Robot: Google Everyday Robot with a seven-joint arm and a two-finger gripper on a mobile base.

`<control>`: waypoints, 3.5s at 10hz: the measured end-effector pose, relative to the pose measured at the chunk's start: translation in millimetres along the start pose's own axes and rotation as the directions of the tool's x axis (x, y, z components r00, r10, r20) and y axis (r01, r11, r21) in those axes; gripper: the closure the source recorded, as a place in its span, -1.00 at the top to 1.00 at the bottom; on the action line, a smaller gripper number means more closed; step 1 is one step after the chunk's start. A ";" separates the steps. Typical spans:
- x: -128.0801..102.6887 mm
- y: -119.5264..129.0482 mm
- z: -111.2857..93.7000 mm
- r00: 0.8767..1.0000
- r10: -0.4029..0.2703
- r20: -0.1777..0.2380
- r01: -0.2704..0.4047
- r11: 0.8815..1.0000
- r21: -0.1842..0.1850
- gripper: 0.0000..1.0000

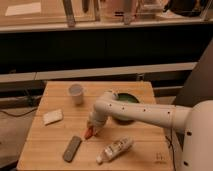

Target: Place the pepper in the ceramic cup

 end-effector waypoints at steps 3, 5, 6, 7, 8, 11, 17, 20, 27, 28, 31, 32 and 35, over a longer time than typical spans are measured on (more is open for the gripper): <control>0.0 0.7 -0.4 1.000 -0.002 0.001 0.002 1.000 0.004 -1.00; -0.2 0.9 -1.0 1.000 -0.003 0.002 0.003 1.000 0.008 -1.00; -0.2 0.9 -1.1 1.000 -0.003 0.002 0.003 1.000 0.009 -1.00; -0.4 1.0 -1.4 1.000 -0.002 0.002 0.002 1.000 0.012 -1.00; -0.4 0.9 -1.8 1.000 -0.002 0.002 0.002 1.000 0.013 -1.00; -0.9 1.2 -2.1 1.000 -0.004 0.001 0.004 1.000 0.016 -1.00; 8.8 -5.9 -18.1 1.000 0.009 -0.008 -0.008 0.999 0.040 -1.00; 19.9 -23.1 -55.3 1.000 0.019 -0.018 -0.018 0.998 0.065 -1.00; 37.6 -68.6 -89.2 1.000 0.003 -0.016 -0.002 0.996 0.094 -1.00; 37.8 -72.2 -90.5 1.000 0.002 -0.014 0.000 0.995 0.096 -1.00; 43.6 -90.2 -103.8 1.000 -0.007 -0.014 0.009 0.994 0.106 -1.00; 47.9 -100.4 -105.6 1.000 -0.016 -0.014 0.017 0.994 0.106 -1.00; 53.7 -118.2 -111.8 1.000 -0.025 -0.018 0.026 0.993 0.118 -1.00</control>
